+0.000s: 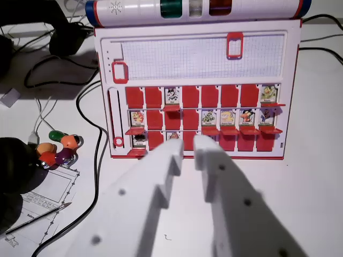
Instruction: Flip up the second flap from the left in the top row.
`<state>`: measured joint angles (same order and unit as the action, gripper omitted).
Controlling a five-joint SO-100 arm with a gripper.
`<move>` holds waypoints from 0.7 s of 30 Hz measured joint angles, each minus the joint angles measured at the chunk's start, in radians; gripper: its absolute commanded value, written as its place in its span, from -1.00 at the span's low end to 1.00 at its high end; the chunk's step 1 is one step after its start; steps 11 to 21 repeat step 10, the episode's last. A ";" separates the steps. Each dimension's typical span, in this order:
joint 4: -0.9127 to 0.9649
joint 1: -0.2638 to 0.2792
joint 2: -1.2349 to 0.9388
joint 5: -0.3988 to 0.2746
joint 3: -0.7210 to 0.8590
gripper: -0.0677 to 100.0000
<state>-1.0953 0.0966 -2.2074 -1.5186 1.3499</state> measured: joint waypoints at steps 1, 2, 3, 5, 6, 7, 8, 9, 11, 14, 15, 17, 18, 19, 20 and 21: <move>0.000 0.000 0.000 0.000 0.000 -0.95; 0.000 0.000 -0.003 0.000 0.000 -0.95; 0.000 0.000 -0.005 0.000 0.000 -0.95; 0.000 -0.006 -0.006 0.000 0.000 -0.95; 0.000 -0.009 -0.006 0.000 0.000 -0.95; 0.000 -0.014 -0.006 0.000 0.000 -0.95; 0.000 -0.014 -0.006 0.000 0.000 -0.95; 0.000 -0.015 -0.006 0.000 0.000 -0.95; 0.000 -0.015 -0.006 0.000 0.000 -0.95; 0.000 -0.015 -0.006 0.000 0.000 -0.95; 0.000 -0.015 -0.006 0.000 0.000 -0.95; 0.000 -0.015 -0.006 0.000 0.000 -0.95; 0.000 -0.015 -0.006 0.000 0.000 -0.95; 0.000 -0.015 -0.006 0.000 0.000 -0.95; 0.000 -0.015 -0.006 0.000 0.000 -0.95; 0.000 -0.015 -0.006 0.000 0.000 -0.95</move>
